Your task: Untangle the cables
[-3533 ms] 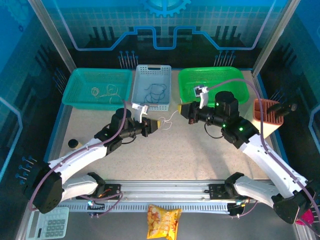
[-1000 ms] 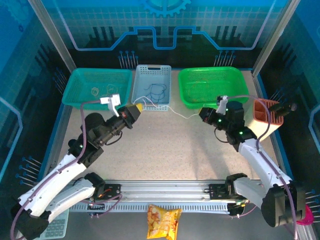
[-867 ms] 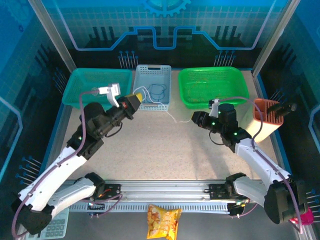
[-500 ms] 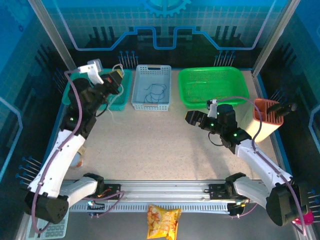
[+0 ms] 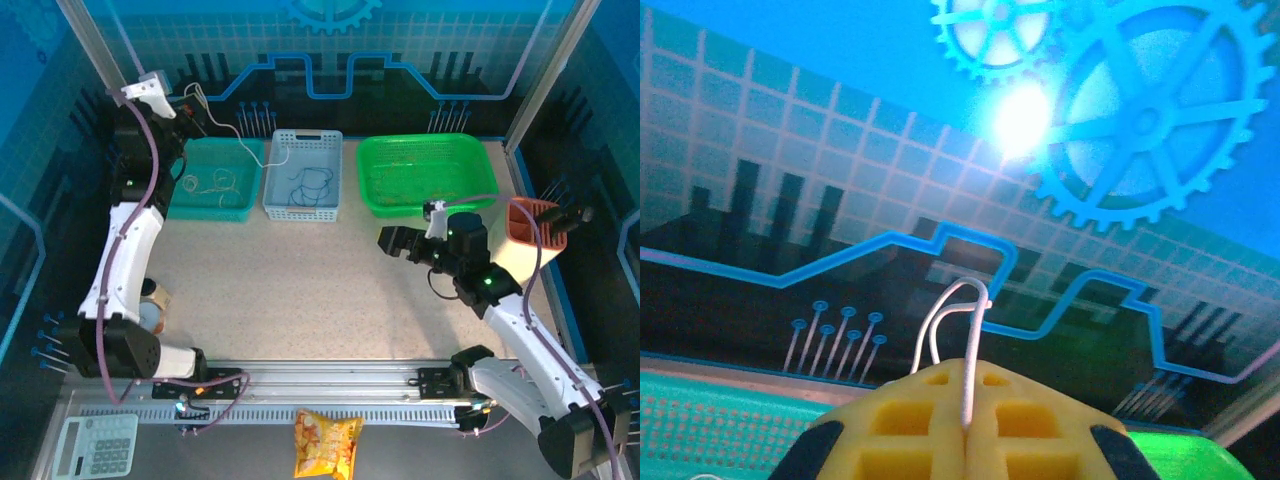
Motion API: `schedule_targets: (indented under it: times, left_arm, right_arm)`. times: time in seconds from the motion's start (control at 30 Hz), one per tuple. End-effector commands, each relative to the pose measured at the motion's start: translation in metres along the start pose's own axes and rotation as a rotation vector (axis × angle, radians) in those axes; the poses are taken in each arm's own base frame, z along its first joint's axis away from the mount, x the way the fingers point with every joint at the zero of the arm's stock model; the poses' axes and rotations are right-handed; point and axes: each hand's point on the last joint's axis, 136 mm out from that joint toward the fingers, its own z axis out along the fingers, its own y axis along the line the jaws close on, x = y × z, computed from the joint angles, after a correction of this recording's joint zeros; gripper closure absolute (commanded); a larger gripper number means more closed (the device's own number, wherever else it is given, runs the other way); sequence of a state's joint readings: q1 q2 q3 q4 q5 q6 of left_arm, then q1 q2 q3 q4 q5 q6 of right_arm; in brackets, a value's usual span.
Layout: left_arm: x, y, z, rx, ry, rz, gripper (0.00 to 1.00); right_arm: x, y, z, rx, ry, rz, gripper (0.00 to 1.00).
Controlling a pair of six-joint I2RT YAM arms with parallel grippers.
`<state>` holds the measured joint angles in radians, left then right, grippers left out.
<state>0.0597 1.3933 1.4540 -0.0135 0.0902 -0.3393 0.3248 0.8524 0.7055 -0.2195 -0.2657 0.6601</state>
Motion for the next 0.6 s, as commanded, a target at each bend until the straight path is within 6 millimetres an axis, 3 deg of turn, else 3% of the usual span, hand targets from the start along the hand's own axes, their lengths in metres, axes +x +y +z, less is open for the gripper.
schedule_targets:
  times: [0.0, 0.23, 0.47, 0.53, 0.57]
  left_arm:
    - [-0.023, 0.012, 0.009, -0.034, -0.054, 0.029, 1.0]
    - [-0.011, 0.055, 0.038, -0.127, 0.007, 0.036, 1.0]
    - [0.047, 0.097, 0.045, -0.189, 0.156, 0.021, 0.98]
    - [0.063, 0.109, 0.042, -0.202, 0.19, 0.0, 0.79]
    - [0.067, 0.113, 0.039, -0.206, 0.201, -0.014, 0.57]
  right_arm:
    - [-0.006, 0.0, -0.015, 0.029, -0.011, -0.034, 0.07]
    - [-0.007, -0.007, -0.034, 0.07, -0.036, -0.043, 0.06]
    - [-0.008, -0.006, -0.049, 0.088, -0.056, -0.065, 0.06]
    - [-0.008, -0.006, -0.051, 0.091, -0.06, -0.072, 0.06]
    - [-0.009, -0.006, -0.052, 0.093, -0.062, -0.075, 0.06]
